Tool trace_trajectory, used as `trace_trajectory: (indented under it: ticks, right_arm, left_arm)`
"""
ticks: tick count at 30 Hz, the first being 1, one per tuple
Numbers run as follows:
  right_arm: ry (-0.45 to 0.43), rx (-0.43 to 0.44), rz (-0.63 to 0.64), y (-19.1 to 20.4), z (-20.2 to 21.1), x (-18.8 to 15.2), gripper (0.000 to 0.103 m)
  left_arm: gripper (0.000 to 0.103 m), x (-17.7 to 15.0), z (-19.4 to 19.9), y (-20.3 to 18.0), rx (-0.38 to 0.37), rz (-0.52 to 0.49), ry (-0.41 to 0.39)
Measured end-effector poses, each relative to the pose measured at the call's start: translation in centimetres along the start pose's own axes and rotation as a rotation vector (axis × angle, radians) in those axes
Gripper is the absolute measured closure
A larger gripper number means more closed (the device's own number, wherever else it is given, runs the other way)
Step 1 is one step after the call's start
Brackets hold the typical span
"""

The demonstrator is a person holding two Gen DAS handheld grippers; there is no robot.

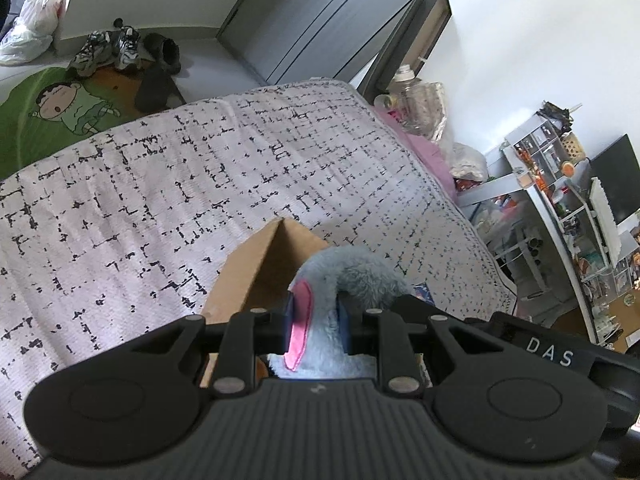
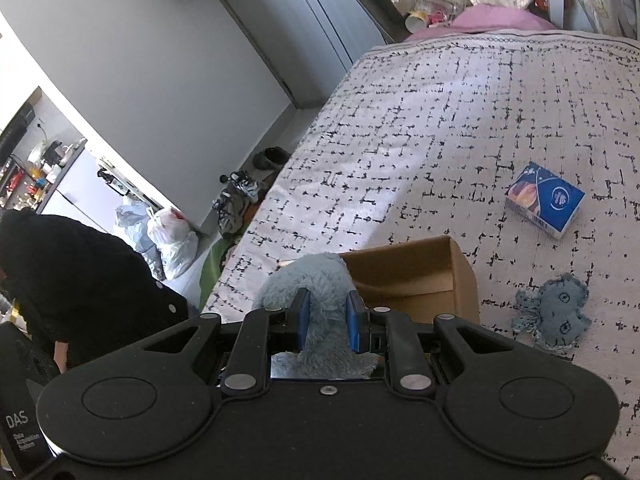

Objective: Organize soft objects
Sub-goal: 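Lower the grey plush into the box and open both tools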

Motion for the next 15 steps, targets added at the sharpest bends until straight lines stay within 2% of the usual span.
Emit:
trace_trajectory:
  ticks: [3, 4, 8, 12, 14, 15]
  right_arm:
    - [0.011, -0.002, -0.013, -0.5, -0.6, -0.1, 0.083]
    - [0.013, 0.001, -0.018, -0.7, -0.8, -0.1, 0.079]
    - [0.010, -0.001, -0.036, -1.4, -1.1, -0.3, 0.077]
    - [0.010, -0.002, -0.051, -1.9, -0.3, -0.4, 0.075]
    - [0.005, 0.002, -0.051, -1.9, 0.4, -0.4, 0.069]
    - [0.002, 0.003, -0.049, -1.9, 0.7, -0.5, 0.067]
  left_arm:
    - [0.081, -0.1, -0.6, 0.1, 0.007, 0.002, 0.008]
    - [0.080, -0.1, -0.7, 0.2, 0.010, 0.007, 0.009]
    - [0.079, -0.2, -1.4, 0.2, 0.039, 0.000, 0.027]
    - [0.076, -0.3, -1.5, 0.0, 0.071, -0.015, 0.040]
    - [0.073, -0.1, -1.2, -0.1, 0.078, -0.014, 0.029]
    - [0.069, -0.1, -1.0, -0.2, 0.082, -0.018, 0.021]
Point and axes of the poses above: each gripper's, at about its wrist camera, not at the fingertips, and z roughly against the way its jaws point, y to its left, x to its top, the point moved 2 cm from there along -z, roughly the way its jaws point, and after that the axes turned 9 degrees about x, right-handed, at the moved point
